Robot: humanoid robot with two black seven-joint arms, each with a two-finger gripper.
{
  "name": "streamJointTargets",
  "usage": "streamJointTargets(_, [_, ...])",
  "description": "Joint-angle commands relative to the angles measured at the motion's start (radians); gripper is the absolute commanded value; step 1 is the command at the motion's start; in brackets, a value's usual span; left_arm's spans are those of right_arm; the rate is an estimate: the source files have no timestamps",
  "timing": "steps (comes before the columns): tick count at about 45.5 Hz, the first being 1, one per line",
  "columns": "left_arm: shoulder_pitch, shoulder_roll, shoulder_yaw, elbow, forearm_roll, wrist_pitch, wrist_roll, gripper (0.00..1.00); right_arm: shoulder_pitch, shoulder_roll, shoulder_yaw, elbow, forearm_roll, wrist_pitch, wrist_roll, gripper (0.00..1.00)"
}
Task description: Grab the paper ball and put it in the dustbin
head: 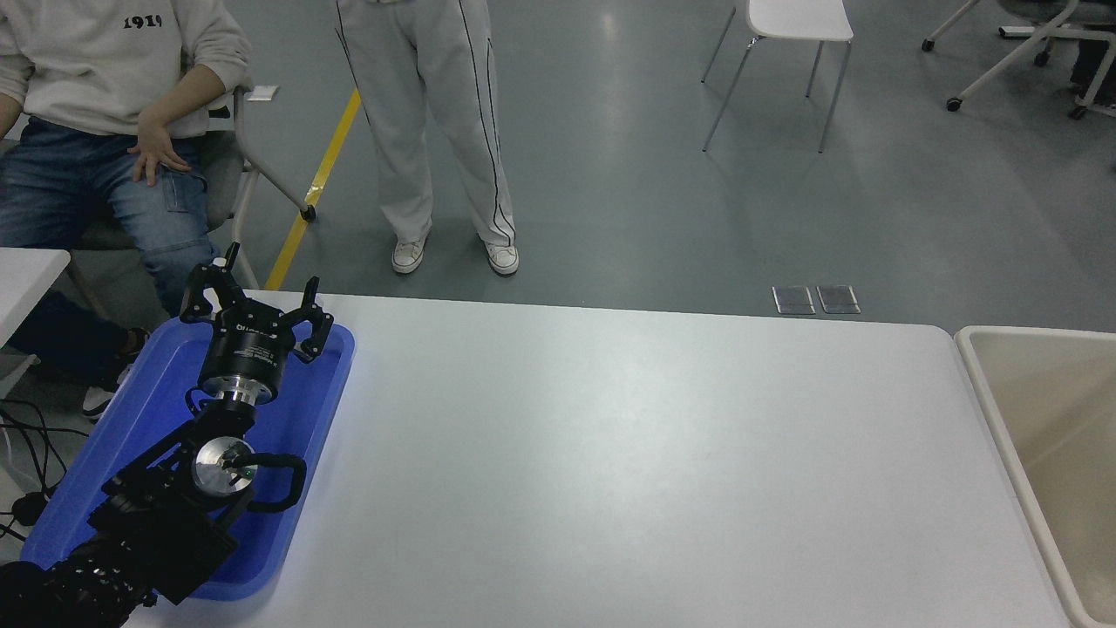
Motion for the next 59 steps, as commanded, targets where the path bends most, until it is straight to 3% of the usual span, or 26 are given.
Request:
streamJointTargets(1, [0.0,-0.001,0.0,0.0,0.0,0.0,0.0,1.0,-0.084,-0.007,0.047,-0.039,-0.008,0.0,0.0,0.0])
streamJointTargets(22, [0.0,0.0,0.0,0.0,0.0,0.0,0.0,1.0,-0.526,0.006,0.407,-0.381,-0.011,0.0,0.0,0.0])
streamJointTargets(32, [0.0,0.0,0.0,0.0,0.0,0.0,0.0,1.0,-0.819,0.134,0.579,-0.662,-0.011,0.0,0.001,0.0])
streamJointTargets(50, [0.0,0.0,0.0,0.0,0.0,0.0,0.0,1.0,-1.258,0.327,0.797,-0.943,0.008,0.0,0.001,0.0])
streamJointTargets(59, [0.0,-0.001,0.0,0.0,0.0,0.0,-0.002,1.0,-1.367,0.358,0.869,-0.957,0.009,-0.297,0.001,0.0])
